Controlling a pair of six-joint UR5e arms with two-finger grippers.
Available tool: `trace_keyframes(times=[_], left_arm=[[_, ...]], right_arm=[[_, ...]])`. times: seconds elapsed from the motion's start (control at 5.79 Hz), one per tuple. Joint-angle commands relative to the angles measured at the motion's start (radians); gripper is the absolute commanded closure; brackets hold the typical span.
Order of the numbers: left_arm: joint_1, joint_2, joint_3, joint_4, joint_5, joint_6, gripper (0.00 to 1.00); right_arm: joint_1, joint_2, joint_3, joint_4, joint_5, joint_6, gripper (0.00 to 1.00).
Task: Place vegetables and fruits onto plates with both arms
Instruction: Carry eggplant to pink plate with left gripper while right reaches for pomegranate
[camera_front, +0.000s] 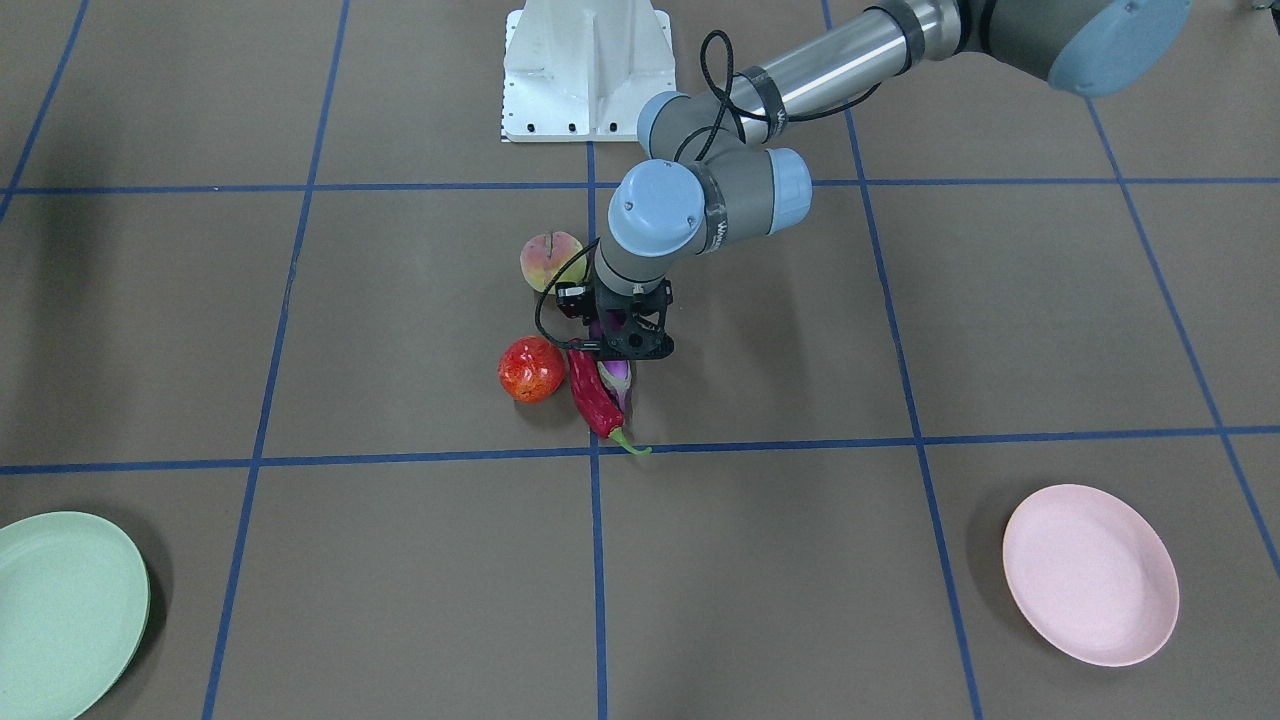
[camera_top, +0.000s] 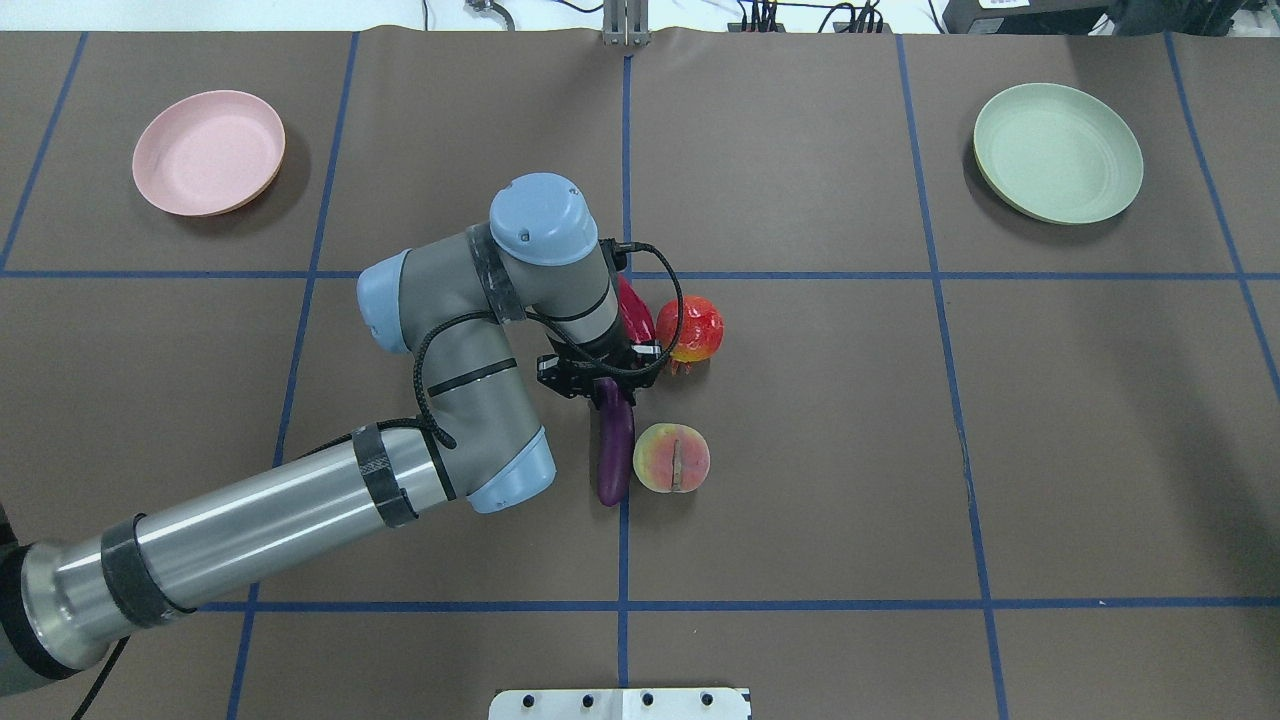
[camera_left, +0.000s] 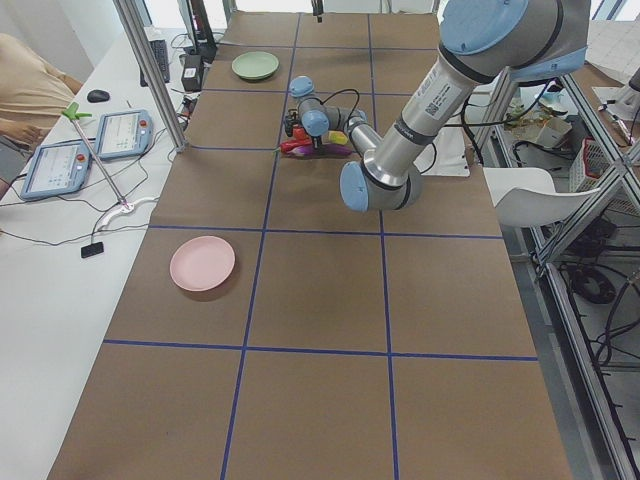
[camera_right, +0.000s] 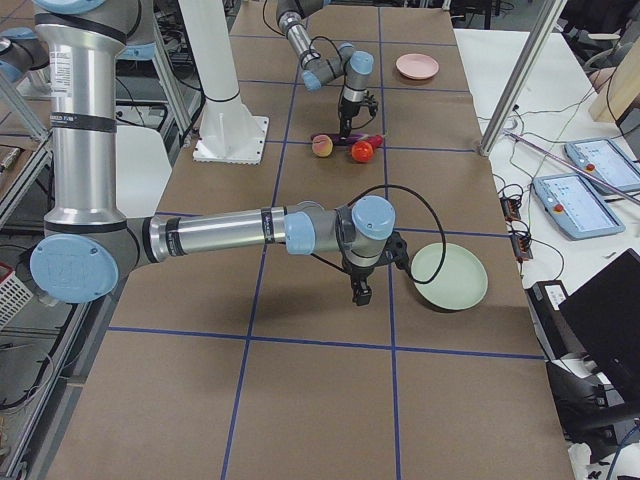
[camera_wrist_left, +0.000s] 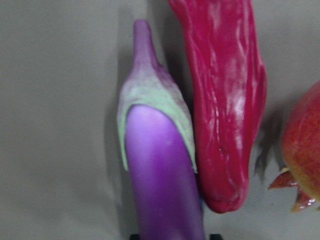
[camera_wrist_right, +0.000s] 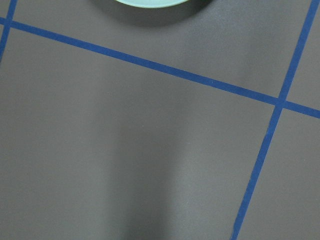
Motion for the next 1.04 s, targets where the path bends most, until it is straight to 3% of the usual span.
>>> trace_keyframes(times=[0.0,0.17,0.52,0.69,0.86], left_arm=[[-0.113,0.072,-0.083,-0.005,-0.044,-0.039,1.00],[-0.226,0.182,-0.139,-0.043,-0.122,0.019,1.00],[-0.432,0.354,-0.146,-0.047,-0.201,0.363,1.00],[-0.538,0.383,-0.109,-0.038,-0.199,0.503,1.00],[-0.616,0.381,-0.047,-0.038,-0.201,0.570,1.00]], right_arm=[[-0.001,0.017,0.007,0.012,0.048,0.004,0.00],[-0.022,0.027,0.018,0.062,0.053,0.035,0.00],[-0.179,0.102,0.058,0.195,0.050,0.454,0.00],[-0.326,0.144,0.053,0.357,0.039,0.783,0.00],[-0.488,0.291,0.043,0.400,-0.098,1.146,0.00]])
